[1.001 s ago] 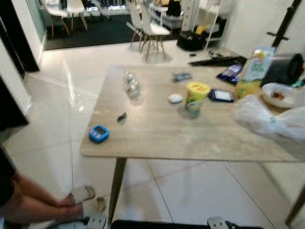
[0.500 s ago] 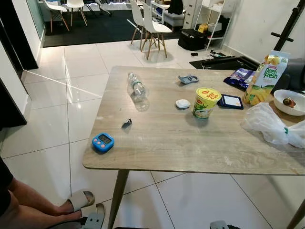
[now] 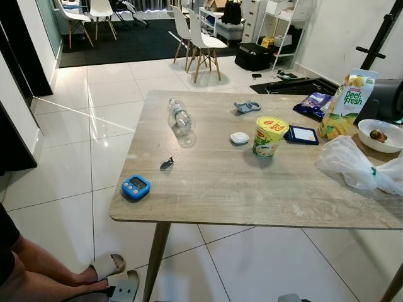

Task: Restocking fridge

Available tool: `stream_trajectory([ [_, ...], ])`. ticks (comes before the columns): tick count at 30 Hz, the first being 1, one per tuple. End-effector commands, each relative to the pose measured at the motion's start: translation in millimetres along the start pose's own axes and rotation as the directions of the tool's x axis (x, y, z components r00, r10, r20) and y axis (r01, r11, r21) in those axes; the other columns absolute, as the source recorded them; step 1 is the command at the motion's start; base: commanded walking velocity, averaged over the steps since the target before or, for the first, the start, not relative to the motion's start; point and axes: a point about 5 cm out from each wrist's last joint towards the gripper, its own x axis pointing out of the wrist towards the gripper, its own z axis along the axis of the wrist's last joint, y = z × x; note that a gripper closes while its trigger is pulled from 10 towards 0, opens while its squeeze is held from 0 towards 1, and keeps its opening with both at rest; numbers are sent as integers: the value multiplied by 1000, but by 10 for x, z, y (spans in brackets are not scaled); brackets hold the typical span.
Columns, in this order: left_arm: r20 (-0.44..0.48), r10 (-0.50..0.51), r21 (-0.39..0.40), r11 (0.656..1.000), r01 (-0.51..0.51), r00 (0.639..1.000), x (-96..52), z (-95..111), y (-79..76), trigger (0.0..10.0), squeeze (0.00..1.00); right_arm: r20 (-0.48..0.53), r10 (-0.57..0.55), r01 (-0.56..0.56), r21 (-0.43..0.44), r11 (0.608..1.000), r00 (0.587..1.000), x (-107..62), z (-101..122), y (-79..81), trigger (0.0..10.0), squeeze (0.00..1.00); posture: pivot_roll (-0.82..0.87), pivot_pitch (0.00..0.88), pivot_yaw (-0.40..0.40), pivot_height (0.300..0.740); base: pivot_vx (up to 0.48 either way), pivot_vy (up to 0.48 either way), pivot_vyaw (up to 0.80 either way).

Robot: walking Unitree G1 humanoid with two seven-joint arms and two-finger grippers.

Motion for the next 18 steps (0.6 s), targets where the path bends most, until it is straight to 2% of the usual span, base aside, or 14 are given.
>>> stream_trajectory([
  [1, -54, -8, -19, 1000, 7, 999, -15, -150, -32, 10000, 0, -8, 6, -6, -12, 1000, 1000, -4, -36, -3, 0, 0, 60, 0, -31, 740, 0, 0, 0],
  [3, -58, -9, -13, 1000, 8, 998, -18, -164, -31, 10000, 0, -17, -1, 0, -16, 1000, 1000, -6, -66, 1, 0, 0, 59, 0, -28, 740, 0, 0, 0],
  [4, -60, -9, -11, 1000, 8, 998, -19, -169, -30, 10000, 0, -22, -6, 5, -19, 1000, 1000, -7, -81, -2, 667, 0, 59, 0, -28, 740, 0, 0, 0],
  [5, -63, -9, -8, 1000, 8, 998, -21, -176, -28, 10000, 0, -29, -8, 7, -24, 1000, 1000, -8, -93, -4, 10000, 0, 59, 0, -28, 740, 0, 0, 0],
  [8, -66, -8, -2, 1000, 8, 998, -24, -186, -22, 10000, 0, -43, -16, 14, -40, 999, 999, -13, -135, -14, 10000, 0, 58, 0, -29, 740, 0, 0, 0],
  [9, -60, -24, -1, 1000, 24, 998, -24, -185, -35, 7294, 0, -51, -19, 16, -46, 999, 999, -19, -166, -29, 10000, 0, 58, 0, -32, 740, 0, 0, 0],
  [10, -55, -38, 1, 999, 38, 998, -24, -183, -45, 0, 0, -54, -20, 17, -49, 999, 998, -22, -180, -37, 10000, 0, 58, 0, -32, 740, 0, 0, 0],
  [14, -58, -49, 2, 999, 49, 997, -22, -188, -63, 0, 0, -62, -27, 23, -59, 998, 998, -31, -215, -72, 10000, 0, 59, 0, -35, 740, 0, 0, 0],
  [15, -62, -35, 4, 999, 35, 997, -24, -195, -50, 10000, 0, -64, -28, 24, -62, 998, 998, -32, -221, -77, 10000, 0, 59, 0, -35, 740, 0, 0, 0],
  [18, -79, -23, 22, 999, 25, 997, -31, -227, -37, 10000, 0, -67, -32, 27, -72, 997, 997, -38, -244, -97, 10000, 0, 60, 0, -38, 740, 0, 0, 0],
])
